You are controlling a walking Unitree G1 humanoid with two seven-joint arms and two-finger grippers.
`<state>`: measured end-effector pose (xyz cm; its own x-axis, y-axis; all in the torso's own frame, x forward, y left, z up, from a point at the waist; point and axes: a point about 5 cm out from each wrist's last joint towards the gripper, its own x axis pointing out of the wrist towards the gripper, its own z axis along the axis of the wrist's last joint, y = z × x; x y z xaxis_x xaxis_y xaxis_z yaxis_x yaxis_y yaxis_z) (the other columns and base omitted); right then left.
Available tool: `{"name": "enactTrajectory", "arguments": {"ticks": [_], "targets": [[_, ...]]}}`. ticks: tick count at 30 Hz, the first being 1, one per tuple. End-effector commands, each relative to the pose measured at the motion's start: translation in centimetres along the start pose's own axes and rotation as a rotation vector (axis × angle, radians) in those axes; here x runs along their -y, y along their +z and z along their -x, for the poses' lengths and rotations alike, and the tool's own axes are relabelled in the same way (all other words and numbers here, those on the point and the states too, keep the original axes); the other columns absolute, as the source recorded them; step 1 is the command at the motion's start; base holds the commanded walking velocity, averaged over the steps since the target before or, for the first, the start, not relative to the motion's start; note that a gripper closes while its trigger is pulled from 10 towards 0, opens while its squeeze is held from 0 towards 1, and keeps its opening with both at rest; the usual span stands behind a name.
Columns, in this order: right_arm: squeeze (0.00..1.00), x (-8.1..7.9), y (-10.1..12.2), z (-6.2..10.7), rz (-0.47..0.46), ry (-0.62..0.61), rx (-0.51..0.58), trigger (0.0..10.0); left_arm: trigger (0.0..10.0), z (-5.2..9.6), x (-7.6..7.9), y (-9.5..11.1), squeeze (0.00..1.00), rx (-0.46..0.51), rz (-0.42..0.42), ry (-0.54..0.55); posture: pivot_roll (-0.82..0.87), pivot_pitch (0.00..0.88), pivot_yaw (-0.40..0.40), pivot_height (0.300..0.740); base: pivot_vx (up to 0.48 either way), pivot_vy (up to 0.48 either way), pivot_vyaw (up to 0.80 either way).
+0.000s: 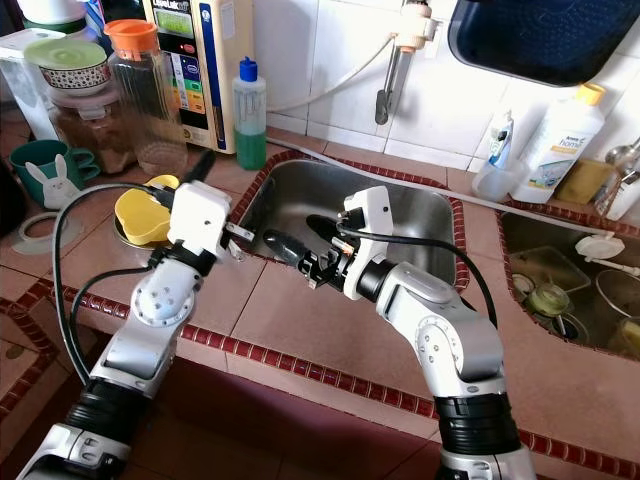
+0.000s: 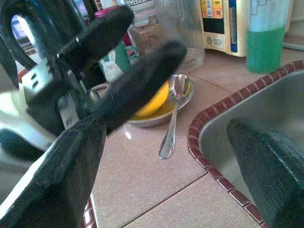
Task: Kitchen organization
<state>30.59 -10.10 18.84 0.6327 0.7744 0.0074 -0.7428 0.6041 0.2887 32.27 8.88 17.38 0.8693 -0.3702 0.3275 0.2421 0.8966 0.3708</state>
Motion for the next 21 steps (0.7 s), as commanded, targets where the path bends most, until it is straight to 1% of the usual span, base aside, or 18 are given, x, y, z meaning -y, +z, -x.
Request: {"name": "enactTrajectory", "arguments": {"ticks": [1,2,3,4,6,7,8,11,12,14,16,19,20,21], "targets": [[0.16,0.2,0.6,0.0,0.02,-0.001,0.003,10.0,10.0,0.5,1.7,-1.0,0.0,-0.065,-0.012,-0.052,0.03,0.0,-0.106,0.74,0.0,0.0,0.0],[0.16,0.3,0.6,0.1,0.021,-0.001,0.002,10.0,10.0,0.5,2.1,-1.5,0.0,-0.1,-0.005,-0.047,0.02,0.0,-0.109,0.74,0.0,0.0,0.0],[0.16,0.3,0.6,0.1,0.022,0.001,0.0,10.0,10.0,0.4,2.2,-1.5,0.0,-0.115,0.016,-0.03,0.02,0.0,-0.111,0.74,0.0,0.0,0.0],[0.16,0.3,0.6,0.1,0.022,0.001,0.0,10.0,10.0,0.4,2.2,-1.5,0.0,-0.115,0.016,-0.03,0.02,0.0,-0.111,0.74,0.0,0.0,0.0],[0.14,0.3,0.7,0.1,0.025,0.006,-0.006,10.0,10.0,-0.1,2.1,-1.3,0.0,-0.131,0.069,0.018,0.02,0.0,-0.116,0.74,0.0,0.0,0.0],[0.02,0.3,0.8,0.1,0.035,0.017,-0.014,10.0,10.0,-0.4,2.0,-1.0,0.0,-0.134,0.112,0.054,0.02,0.0,-0.119,0.74,0.0,0.0,0.0],[0.0,0.3,0.8,0.1,0.038,0.021,-0.016,10.0,10.0,-0.5,2.0,-0.8,0.0,-0.135,0.124,0.065,0.02,0.0,-0.119,0.74,0.0,0.0,0.0],[0.0,0.8,1.2,-0.1,0.049,0.028,-0.021,10.0,10.0,-0.6,1.5,-0.4,0.0,-0.14,0.194,0.134,0.03,0.0,-0.125,0.74,0.0,0.0,0.0],[0.0,0.9,1.3,-0.1,0.052,0.027,-0.021,10.0,10.0,-0.5,1.4,-0.3,0.0,-0.14,0.208,0.149,0.03,0.0,-0.126,0.74,0.0,0.0,0.0],[0.0,1.1,1.4,-0.2,0.056,0.022,-0.02,10.0,10.0,-0.2,1.0,0.0,0.0,-0.131,0.21,0.182,0.03,0.0,-0.128,0.74,0.0,0.0,0.0],[0.0,1.5,1.4,-0.2,0.063,0.006,-0.022,10.0,10.0,0.4,0.0,0.5,0.0,-0.111,0.213,0.251,0.03,0.0,-0.129,0.74,0.0,0.0,0.0],[0.0,1.9,1.3,-0.1,0.065,-0.011,-0.022,10.0,10.0,1.1,-0.7,0.4,0.0,-0.132,0.212,0.307,0.04,0.0,-0.125,0.74,0.0,0.0,0.0],[0.0,2.2,1.3,-0.1,0.071,-0.03,-0.02,10.0,10.0,1.6,-0.8,-0.1,0.0,-0.179,0.26,0.326,0.04,0.0,-0.122,0.74,0.0,0.0,0.0],[0.0,2.2,1.3,-0.1,0.071,-0.03,-0.02,10.0,10.0,1.6,-0.8,-0.1,0.0,-0.179,0.26,0.326,0.04,0.0,-0.122,0.74,0.0,0.0,0.0]]}}
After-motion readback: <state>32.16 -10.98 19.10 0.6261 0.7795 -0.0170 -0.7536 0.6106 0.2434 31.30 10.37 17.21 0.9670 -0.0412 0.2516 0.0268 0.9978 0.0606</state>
